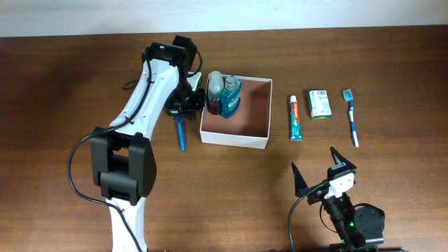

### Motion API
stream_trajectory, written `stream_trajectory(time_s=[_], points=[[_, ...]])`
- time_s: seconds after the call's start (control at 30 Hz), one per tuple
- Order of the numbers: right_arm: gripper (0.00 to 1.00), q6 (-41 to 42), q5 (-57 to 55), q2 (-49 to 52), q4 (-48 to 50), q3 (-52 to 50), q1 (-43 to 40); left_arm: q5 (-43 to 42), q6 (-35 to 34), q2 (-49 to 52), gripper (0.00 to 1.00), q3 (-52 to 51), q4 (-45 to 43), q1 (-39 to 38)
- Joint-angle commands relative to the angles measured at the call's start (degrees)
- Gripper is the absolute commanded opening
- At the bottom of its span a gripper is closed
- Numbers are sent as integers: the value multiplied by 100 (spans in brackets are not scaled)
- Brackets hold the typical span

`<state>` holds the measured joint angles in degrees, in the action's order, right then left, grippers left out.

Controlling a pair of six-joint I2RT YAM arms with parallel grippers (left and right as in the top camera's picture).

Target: Pack container

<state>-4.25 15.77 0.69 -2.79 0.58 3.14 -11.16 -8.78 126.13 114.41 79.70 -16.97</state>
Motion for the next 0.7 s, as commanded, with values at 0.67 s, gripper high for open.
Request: stream_trajectory(time_s=[0.67], points=[[99, 66, 13, -48, -28, -26, -22, 111, 111, -72, 0, -39, -2, -197]])
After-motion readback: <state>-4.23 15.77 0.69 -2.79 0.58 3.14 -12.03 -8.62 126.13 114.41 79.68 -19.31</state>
